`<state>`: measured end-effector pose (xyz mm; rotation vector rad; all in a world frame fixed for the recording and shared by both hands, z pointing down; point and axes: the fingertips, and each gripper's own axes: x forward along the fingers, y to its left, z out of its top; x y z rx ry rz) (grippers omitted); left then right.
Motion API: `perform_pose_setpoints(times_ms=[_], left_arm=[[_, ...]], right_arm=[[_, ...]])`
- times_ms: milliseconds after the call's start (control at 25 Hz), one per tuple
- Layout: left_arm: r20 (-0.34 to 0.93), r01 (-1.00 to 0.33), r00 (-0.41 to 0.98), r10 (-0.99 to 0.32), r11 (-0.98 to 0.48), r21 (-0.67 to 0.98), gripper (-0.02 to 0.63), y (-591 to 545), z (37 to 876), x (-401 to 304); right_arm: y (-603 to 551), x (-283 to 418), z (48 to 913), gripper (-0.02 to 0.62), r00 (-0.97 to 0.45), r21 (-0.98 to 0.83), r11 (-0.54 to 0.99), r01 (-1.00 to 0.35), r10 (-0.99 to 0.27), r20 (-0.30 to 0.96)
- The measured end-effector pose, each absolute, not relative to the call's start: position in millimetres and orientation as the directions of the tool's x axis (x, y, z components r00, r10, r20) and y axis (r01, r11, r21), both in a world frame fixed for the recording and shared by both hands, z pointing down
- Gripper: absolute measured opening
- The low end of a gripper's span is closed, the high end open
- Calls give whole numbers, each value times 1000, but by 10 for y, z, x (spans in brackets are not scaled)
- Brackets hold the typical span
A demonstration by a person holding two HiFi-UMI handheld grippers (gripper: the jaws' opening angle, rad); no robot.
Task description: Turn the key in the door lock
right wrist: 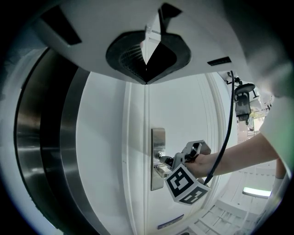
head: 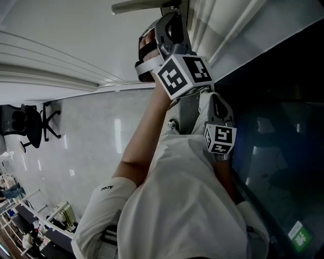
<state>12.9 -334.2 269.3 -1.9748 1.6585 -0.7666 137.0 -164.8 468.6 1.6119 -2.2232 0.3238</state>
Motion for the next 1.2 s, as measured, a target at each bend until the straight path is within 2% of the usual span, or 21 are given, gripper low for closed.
perform_pose_setpoints(times_ms=[280,400,480,560,680,880,1000,1120,1200], left_arm=[[83,-665,141,-987,-156,-730,31,-3292,2687,151],[64,-736,172,-983,-171,-655,46,-3223,2687,156],[74,-837,223,-972,-229,-497,58,-3174,2705,138],[73,-917,295,-953,-304,-259,61,-3127,2689,104],[36,-915,396,-917,-392,91,87,-3072,2632,59],[-24,-738,483,-875,-422,527,97,-3085,2699,-5],[-89,-530,519,-850,-402,747,97,-3102,2754,-34],[-191,-281,530,-826,-384,879,100,-3107,2744,-36],[-243,-184,521,-818,-386,904,101,-3095,2711,-24]], right_arm=[[-1619,1338,4699,2,-273,35,319,-947,-859,433],[-1604,1345,4705,2,-272,36,319,-947,-858,435],[-1599,1335,4718,2,-275,37,323,-946,-856,437],[-1599,1309,4731,2,-279,39,329,-944,-853,441],[-1599,1246,4734,2,-288,45,342,-939,-849,443],[-1595,1182,4734,2,-303,51,362,-931,-842,445],[-1601,1166,4723,2,-303,54,364,-930,-841,447],[-1608,1153,4722,2,-302,58,365,-929,-841,449],[-1593,1171,4733,2,-300,61,364,-929,-840,452]])
